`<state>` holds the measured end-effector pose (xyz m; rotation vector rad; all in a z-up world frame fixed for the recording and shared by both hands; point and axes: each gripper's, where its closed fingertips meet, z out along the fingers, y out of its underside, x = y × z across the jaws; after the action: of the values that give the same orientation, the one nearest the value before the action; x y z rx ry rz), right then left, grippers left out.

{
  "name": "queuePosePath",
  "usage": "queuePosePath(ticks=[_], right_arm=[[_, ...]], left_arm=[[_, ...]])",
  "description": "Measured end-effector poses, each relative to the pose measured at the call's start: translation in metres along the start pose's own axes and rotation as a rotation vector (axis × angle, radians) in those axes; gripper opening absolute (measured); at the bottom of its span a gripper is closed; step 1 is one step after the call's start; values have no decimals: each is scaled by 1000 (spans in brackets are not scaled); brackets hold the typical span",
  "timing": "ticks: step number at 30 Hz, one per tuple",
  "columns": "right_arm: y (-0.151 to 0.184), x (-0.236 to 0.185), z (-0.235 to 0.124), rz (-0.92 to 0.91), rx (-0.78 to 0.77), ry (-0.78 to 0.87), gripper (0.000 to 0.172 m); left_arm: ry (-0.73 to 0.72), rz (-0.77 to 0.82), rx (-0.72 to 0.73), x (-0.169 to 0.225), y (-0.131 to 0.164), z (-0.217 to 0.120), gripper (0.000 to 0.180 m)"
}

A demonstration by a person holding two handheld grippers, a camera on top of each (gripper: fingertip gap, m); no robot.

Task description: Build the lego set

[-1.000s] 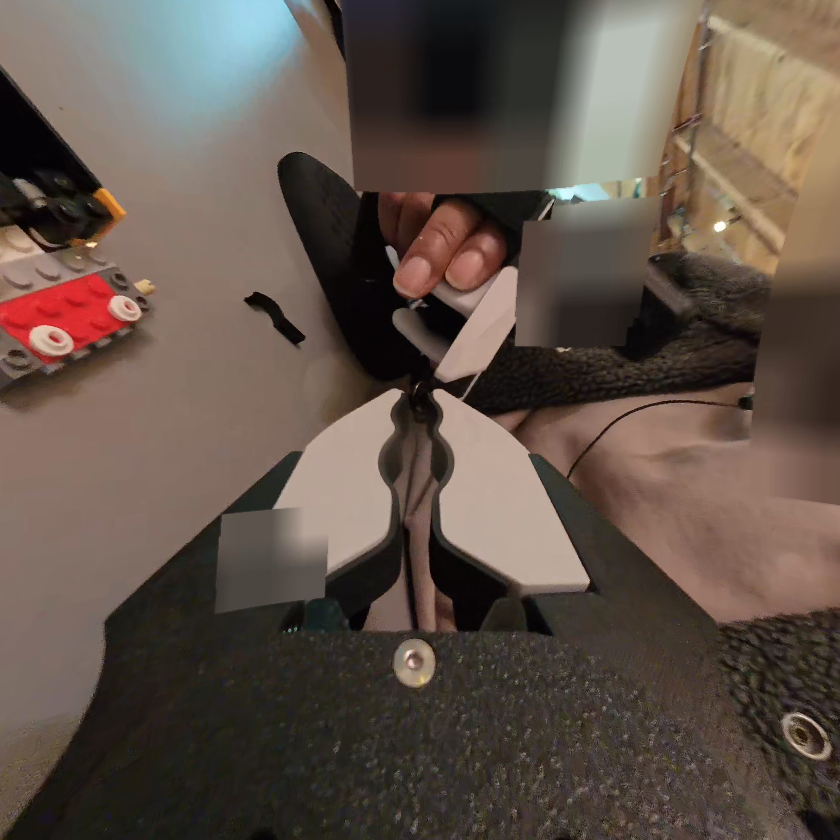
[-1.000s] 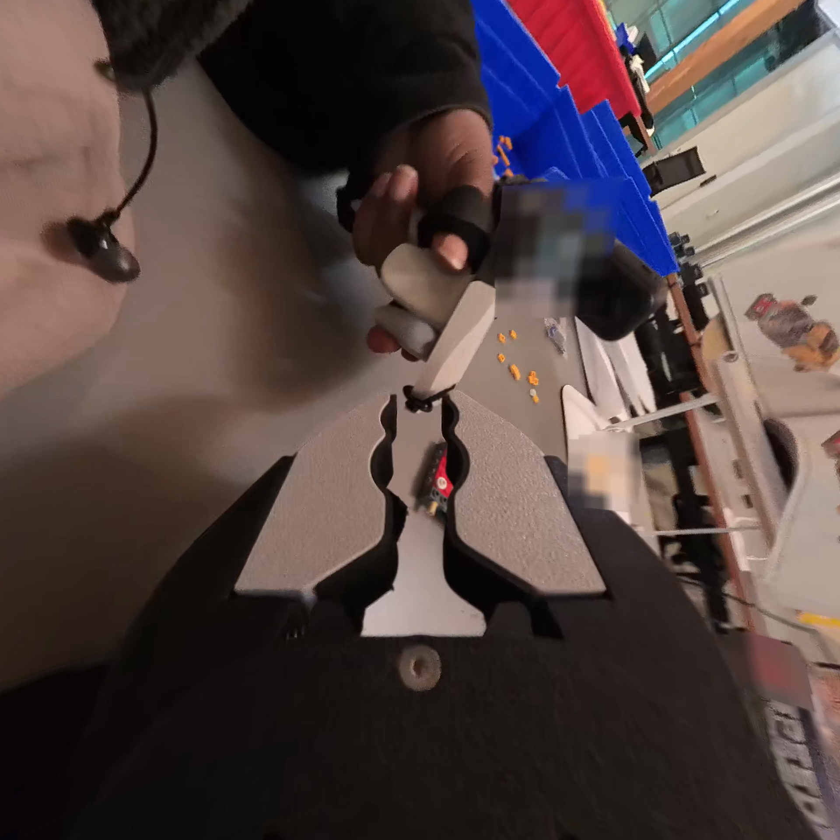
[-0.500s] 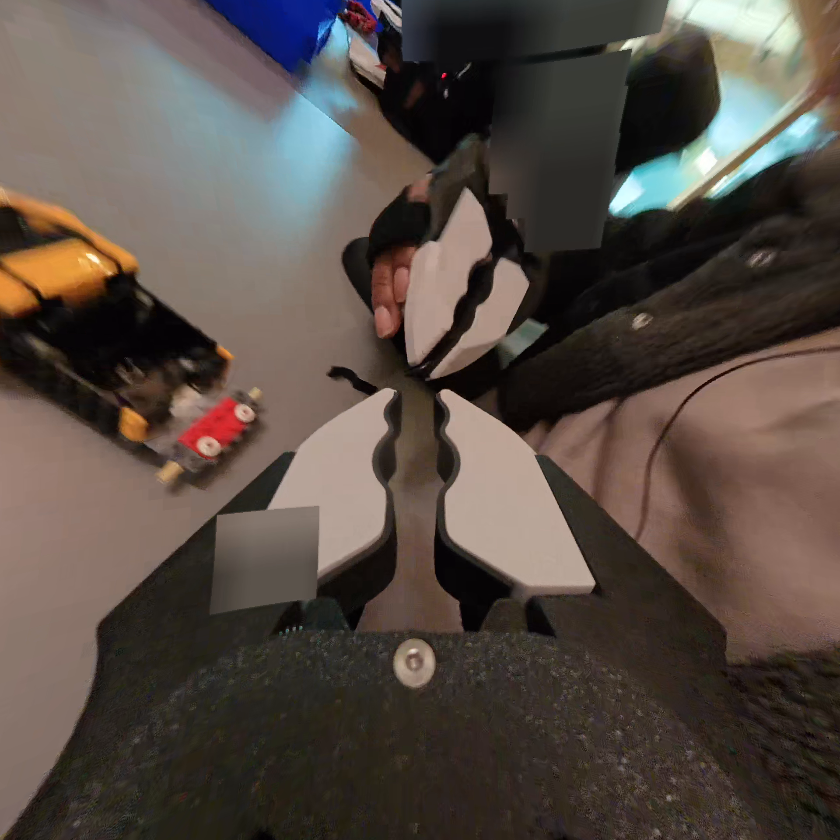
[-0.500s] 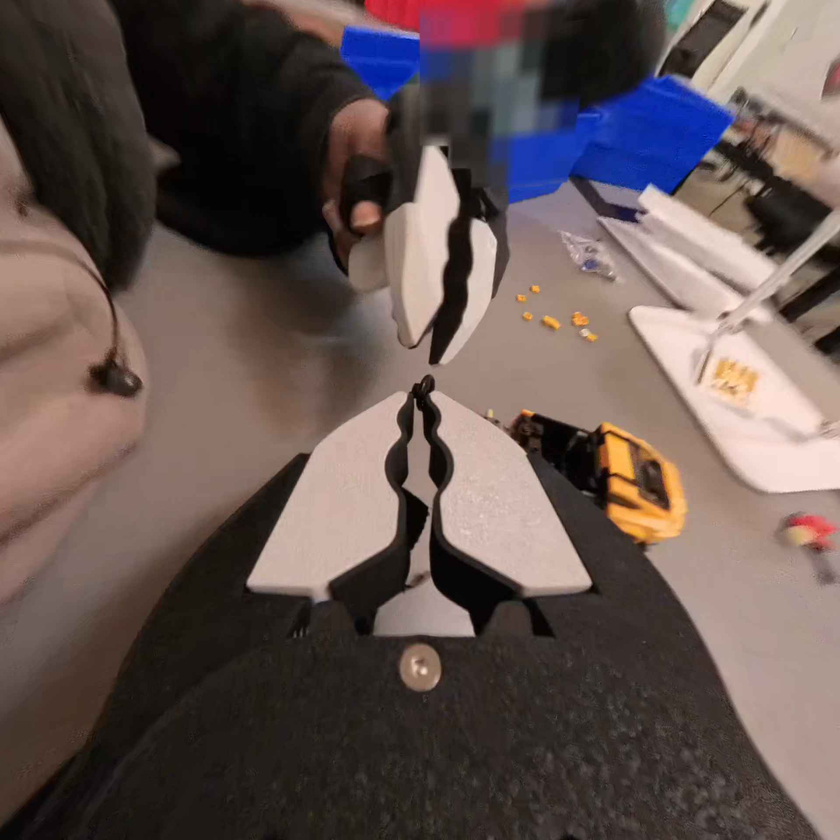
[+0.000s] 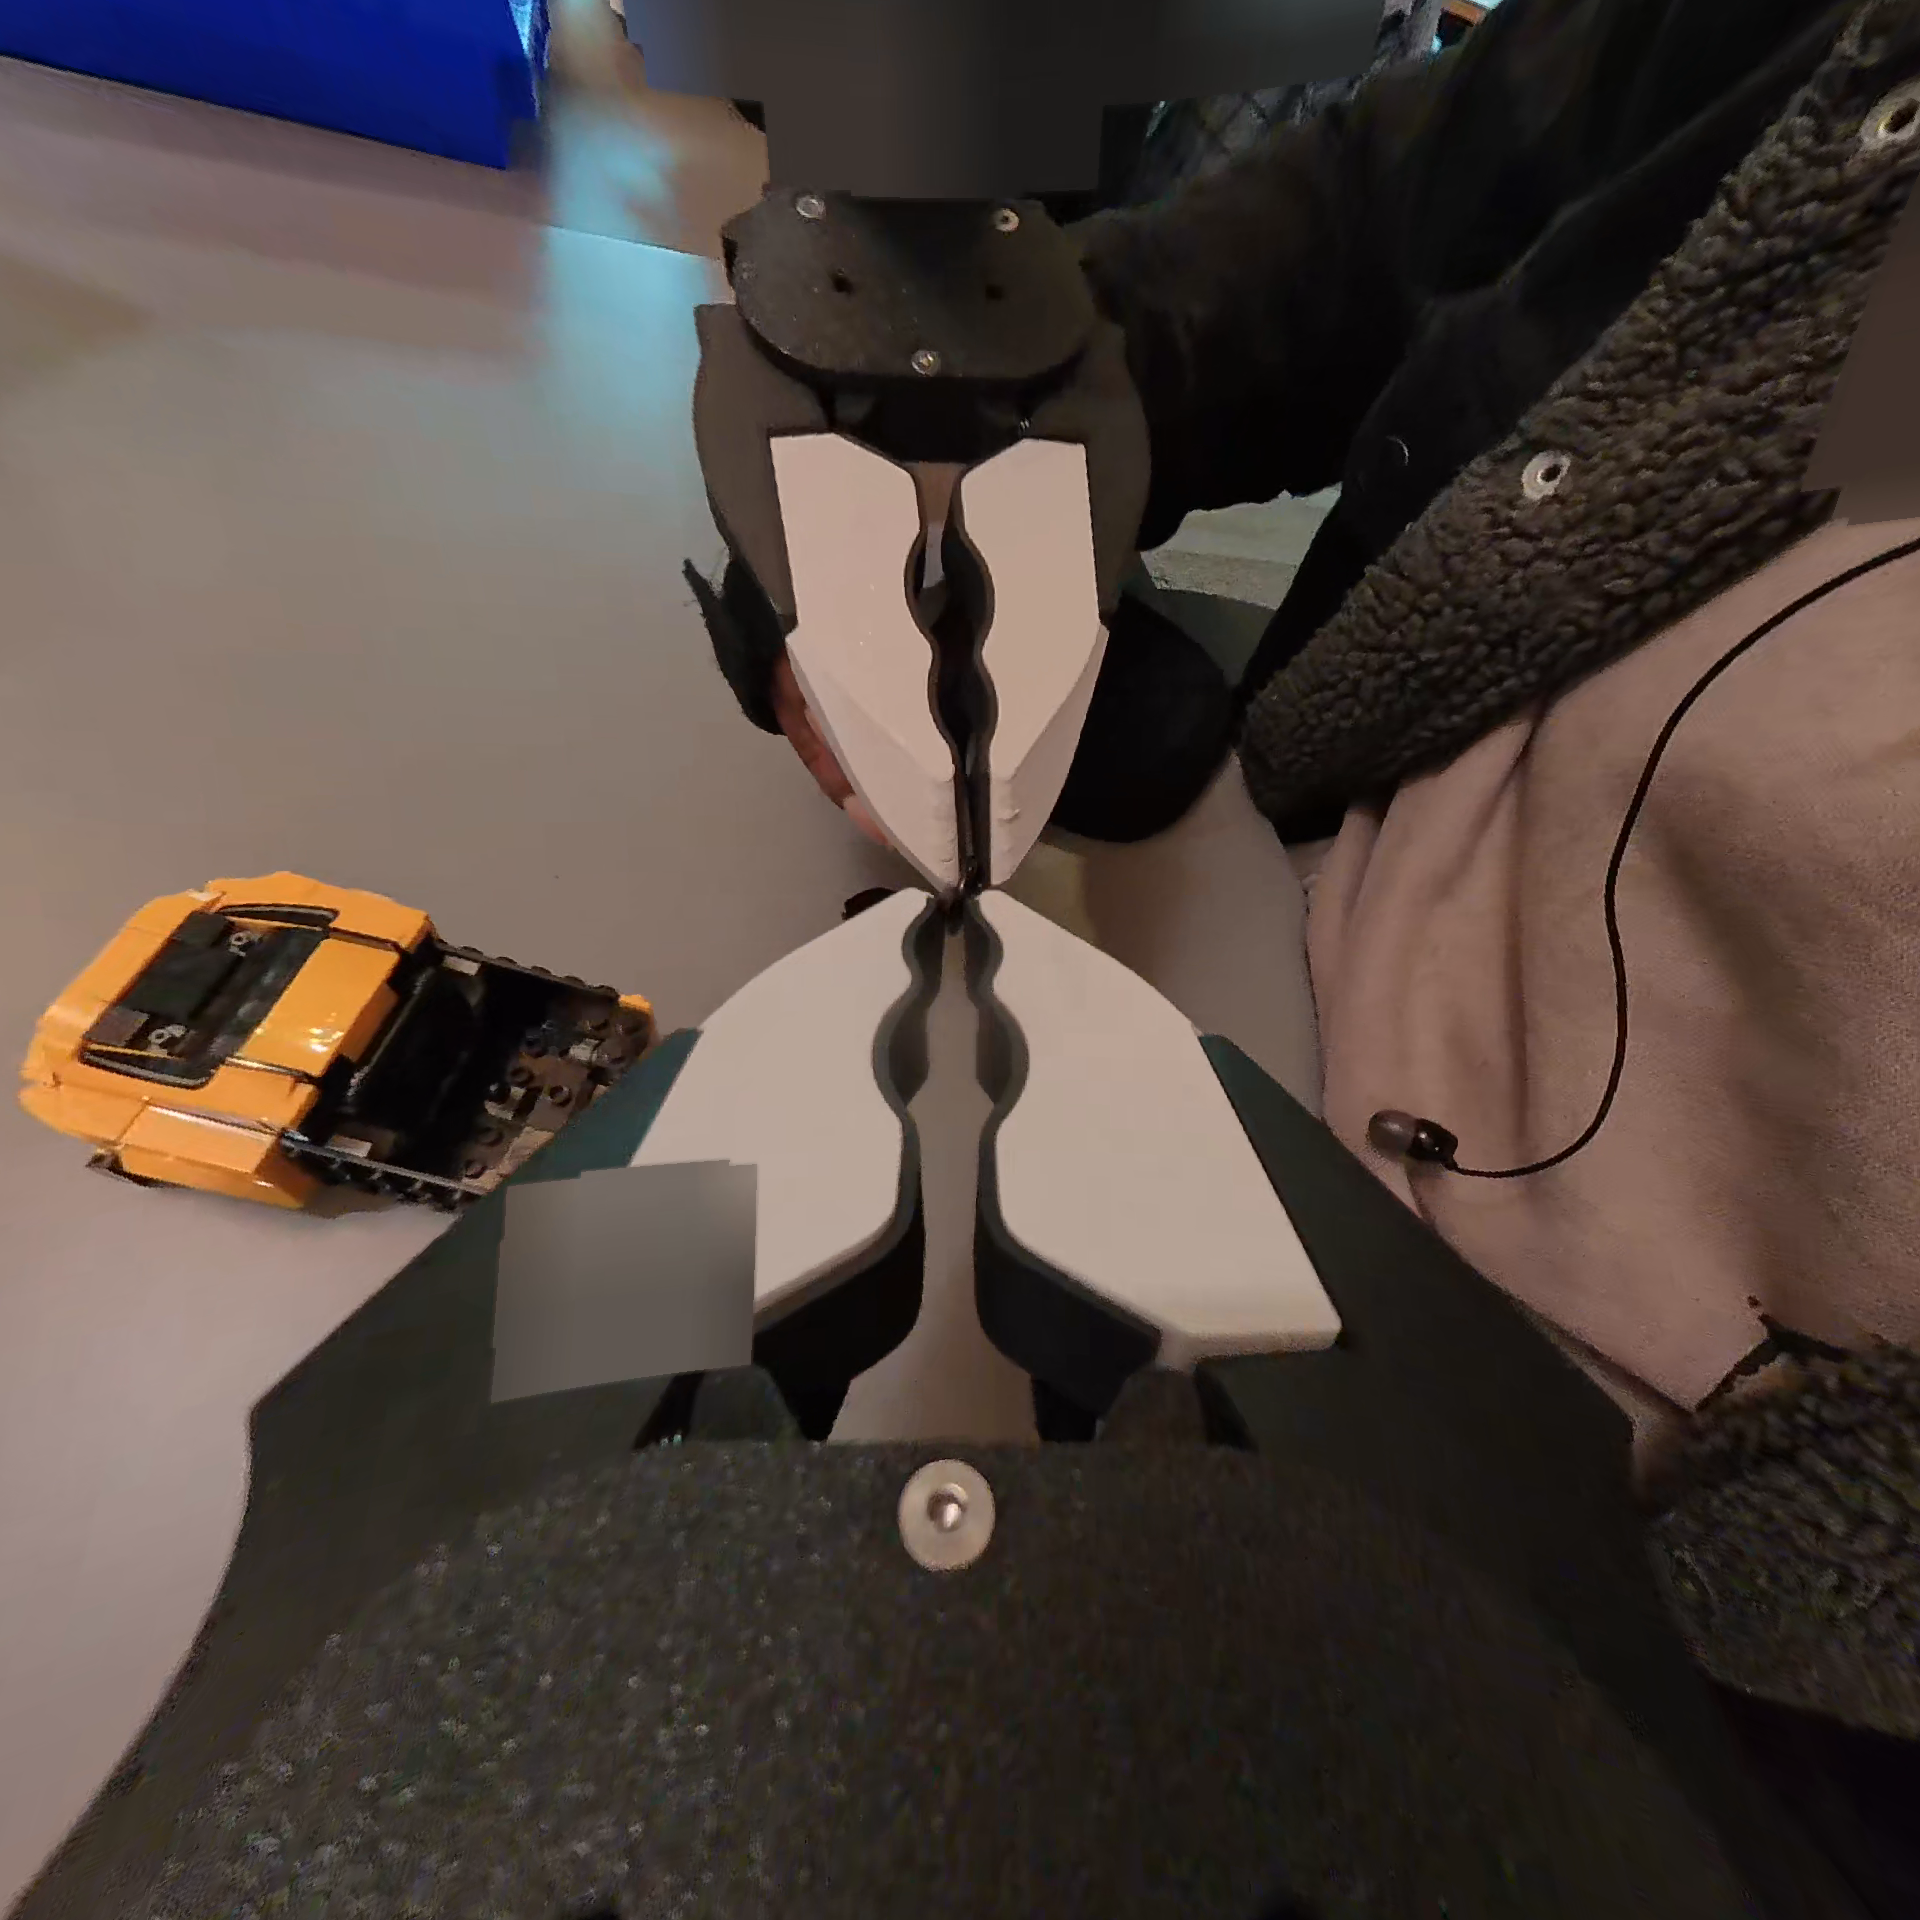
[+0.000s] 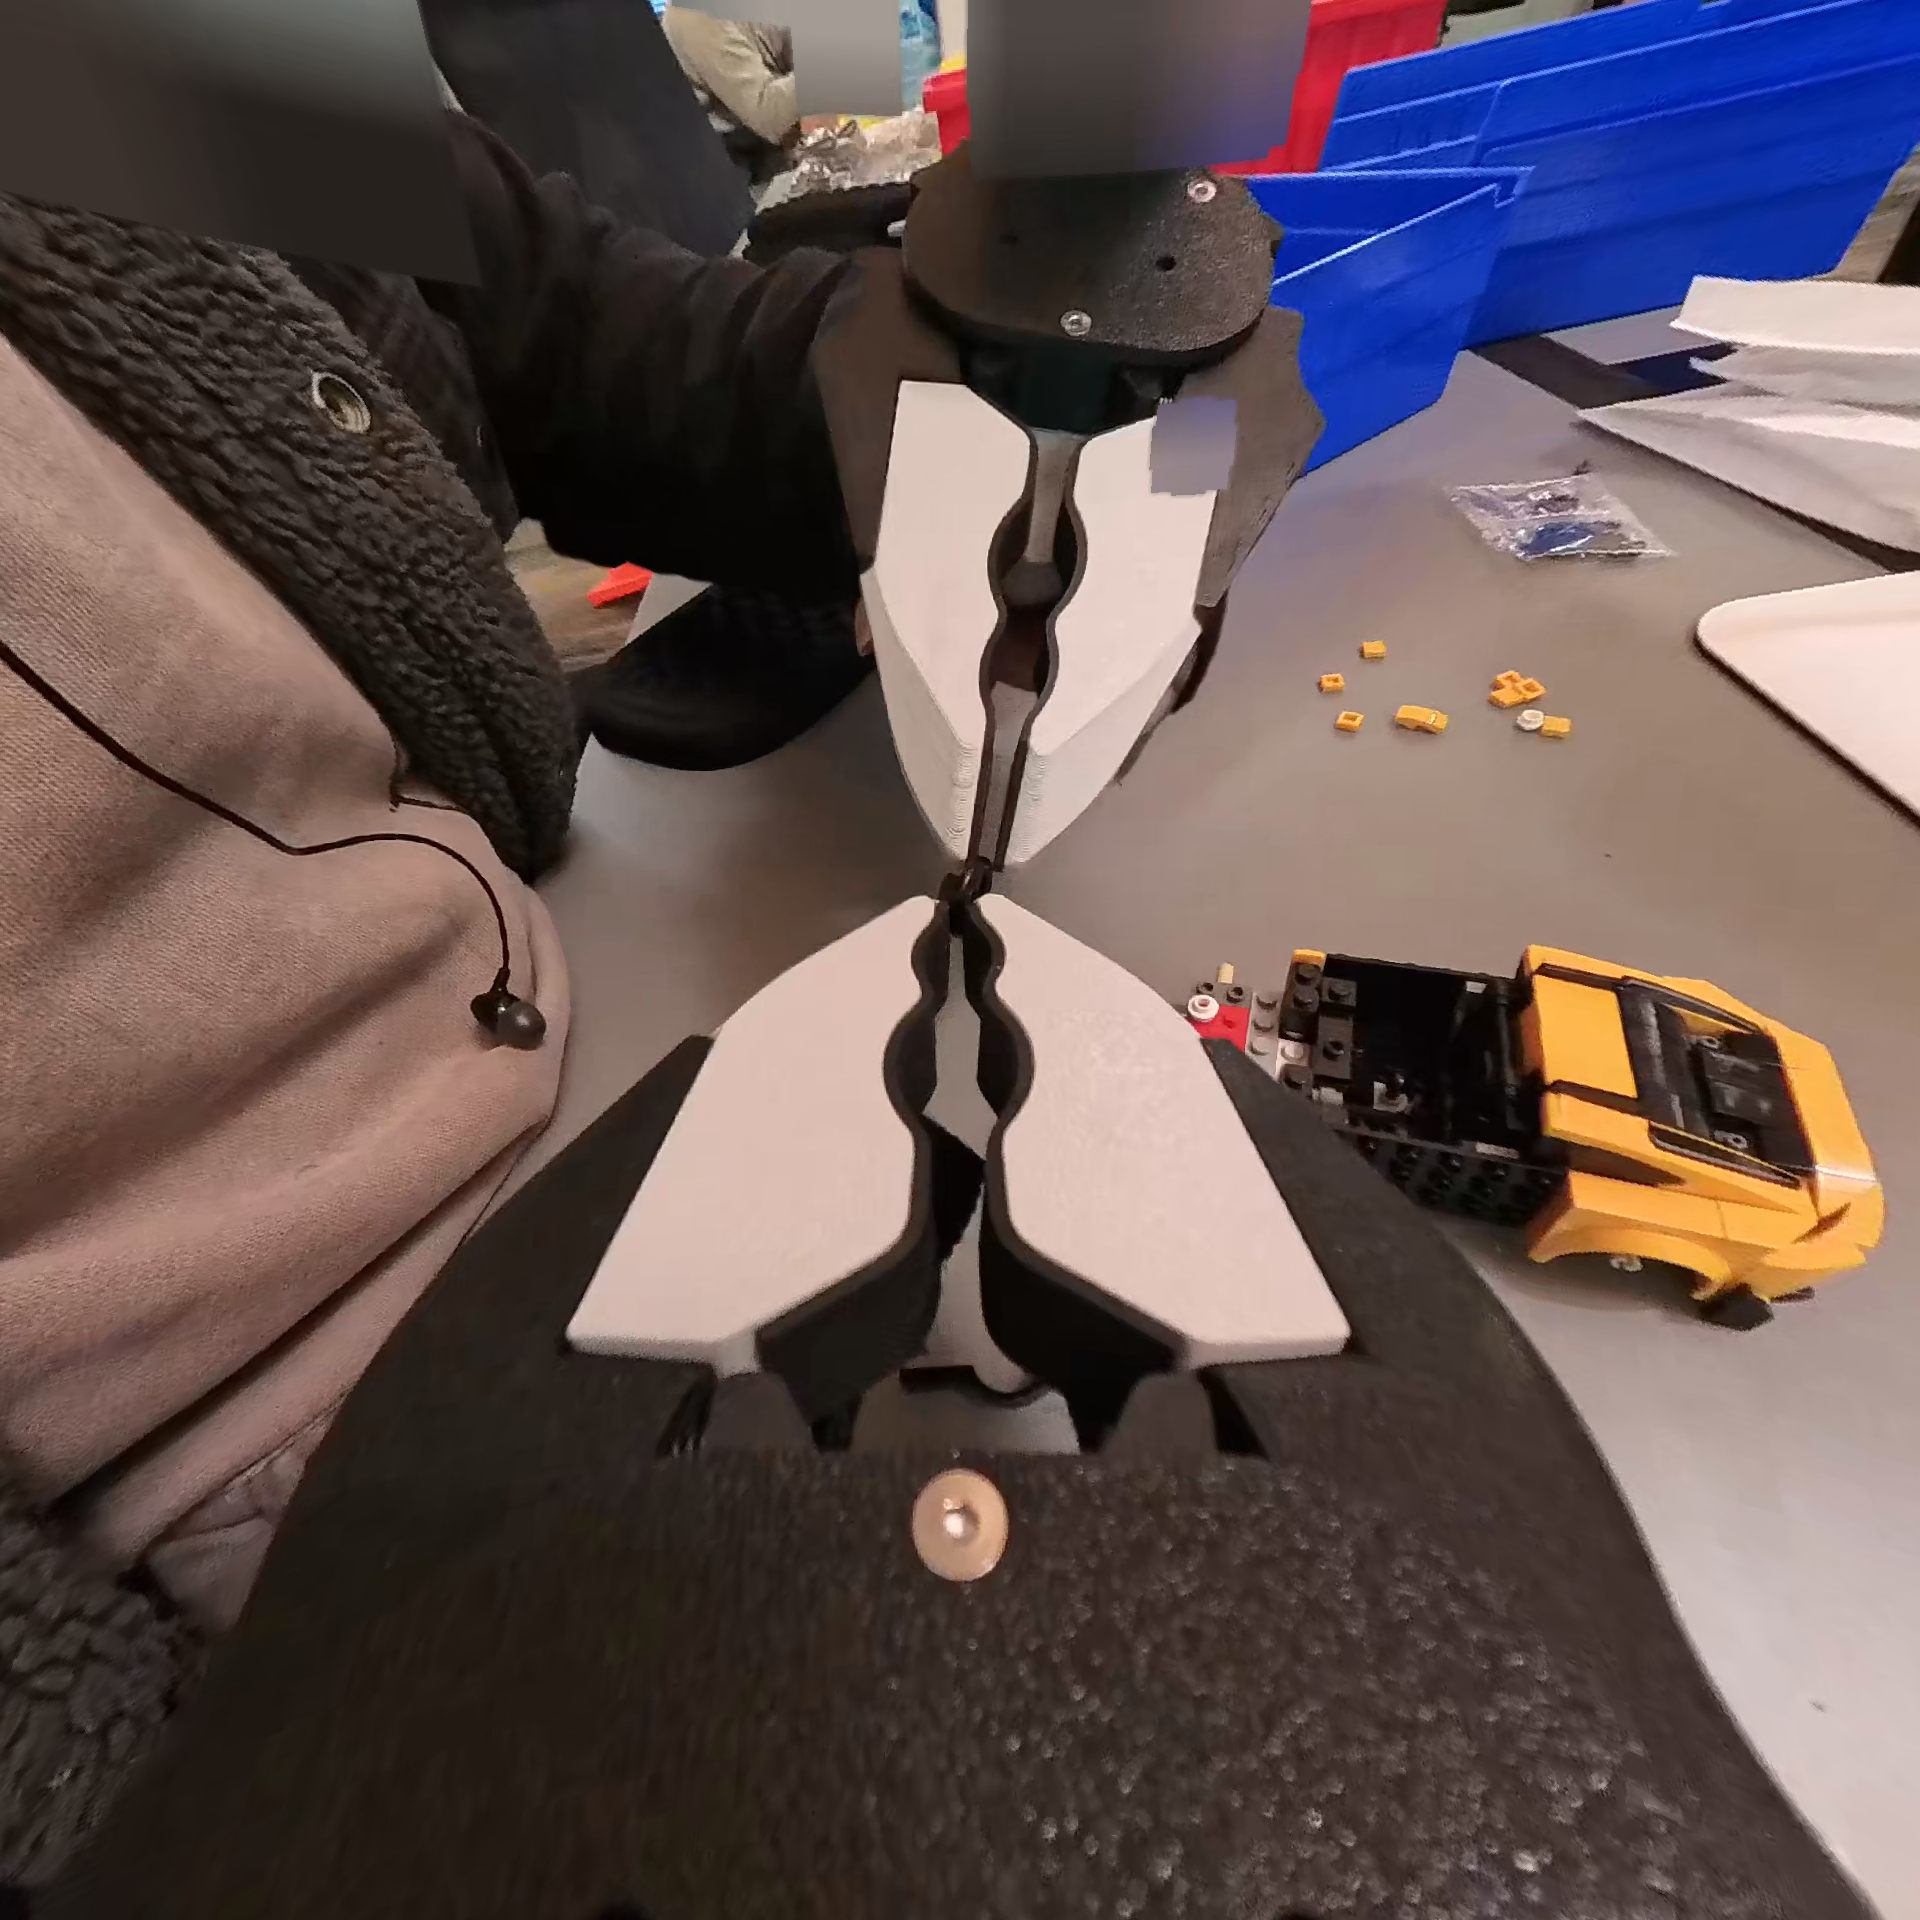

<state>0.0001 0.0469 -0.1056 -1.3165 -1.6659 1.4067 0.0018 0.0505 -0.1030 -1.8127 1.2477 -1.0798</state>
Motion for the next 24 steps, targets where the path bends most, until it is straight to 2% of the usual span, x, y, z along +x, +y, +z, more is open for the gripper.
queuePosePath(ticks=[3, 11, 24], right_arm=[[1, 4, 1, -23, -33, -17, 2], [-2, 23, 3, -45, -167, -67, 3], [5, 59, 6, -36, -301, -53, 2]], left_arm=[[-5, 36, -36, -6, 4, -1, 8], [-9, 91, -52, -22, 6, -5, 2], [-21, 32, 8, -56, 12, -9, 2]])
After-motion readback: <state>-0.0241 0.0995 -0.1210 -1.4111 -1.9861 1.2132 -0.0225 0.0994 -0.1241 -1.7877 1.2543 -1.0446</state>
